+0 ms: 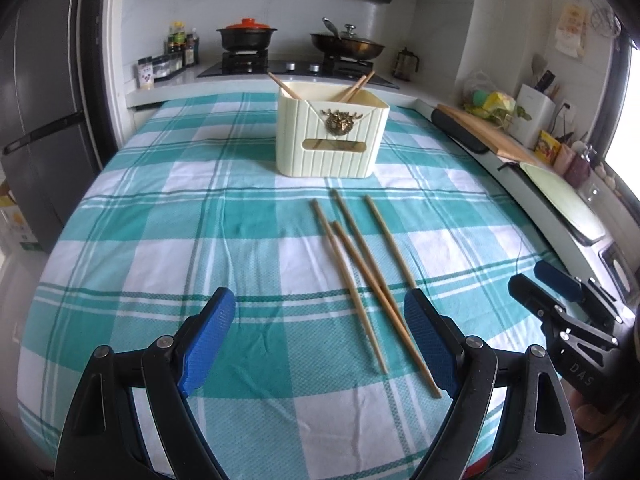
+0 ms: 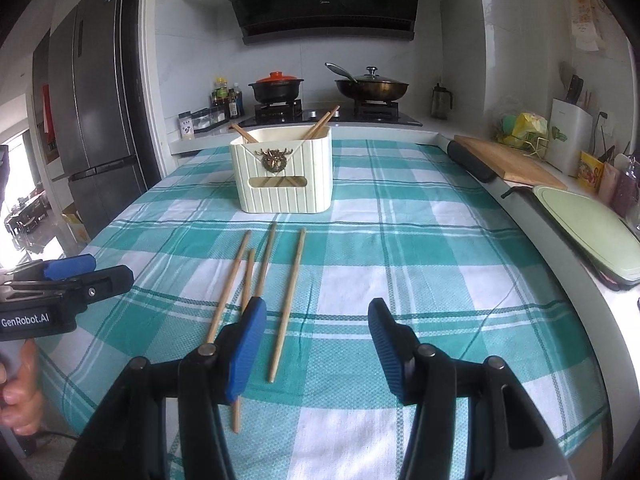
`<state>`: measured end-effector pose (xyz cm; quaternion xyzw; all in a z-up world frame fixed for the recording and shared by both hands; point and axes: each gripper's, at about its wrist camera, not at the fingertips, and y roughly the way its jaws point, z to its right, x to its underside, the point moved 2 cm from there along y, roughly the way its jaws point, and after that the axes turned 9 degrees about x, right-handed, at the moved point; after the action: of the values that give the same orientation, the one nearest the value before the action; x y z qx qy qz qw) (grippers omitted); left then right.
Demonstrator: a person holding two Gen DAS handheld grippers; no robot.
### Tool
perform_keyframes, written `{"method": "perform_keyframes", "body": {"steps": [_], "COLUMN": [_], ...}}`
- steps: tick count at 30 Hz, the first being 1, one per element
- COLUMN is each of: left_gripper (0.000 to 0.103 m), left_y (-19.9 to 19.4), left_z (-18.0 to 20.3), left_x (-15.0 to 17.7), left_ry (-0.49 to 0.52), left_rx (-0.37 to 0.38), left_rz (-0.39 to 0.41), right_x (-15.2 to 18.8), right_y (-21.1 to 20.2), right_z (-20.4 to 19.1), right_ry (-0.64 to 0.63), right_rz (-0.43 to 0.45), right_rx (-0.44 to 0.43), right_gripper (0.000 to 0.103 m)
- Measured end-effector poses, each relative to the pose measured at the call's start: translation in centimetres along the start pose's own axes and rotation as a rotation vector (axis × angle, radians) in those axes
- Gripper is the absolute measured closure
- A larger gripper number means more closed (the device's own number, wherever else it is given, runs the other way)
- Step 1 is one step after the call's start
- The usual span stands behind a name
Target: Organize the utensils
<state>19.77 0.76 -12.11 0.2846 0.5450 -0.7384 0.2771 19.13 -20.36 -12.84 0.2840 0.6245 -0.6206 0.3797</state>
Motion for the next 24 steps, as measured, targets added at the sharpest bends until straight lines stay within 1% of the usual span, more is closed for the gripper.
{"method": "perform_keyframes", "body": {"steps": [11,24], "left_gripper": [0.015,0.015], "left_y": [0.33,0.35], "left_z": [-0.16,-0.63], "left_x": [0.34,0.4], "left_ry": [0.006,-0.004], "left_rx": [-0.049,-0.065], "left_rz": [0.012,0.025], "right_x": [0.44,0.5], "right_y": [0.25,0.45], "right_z": [-0.43,-0.58], "right_ry": [-0.011,-0.02], "right_rz": [0.008,0.016], "right_rx": [0.009,0.014], "right_gripper": [0.049,0.049]}}
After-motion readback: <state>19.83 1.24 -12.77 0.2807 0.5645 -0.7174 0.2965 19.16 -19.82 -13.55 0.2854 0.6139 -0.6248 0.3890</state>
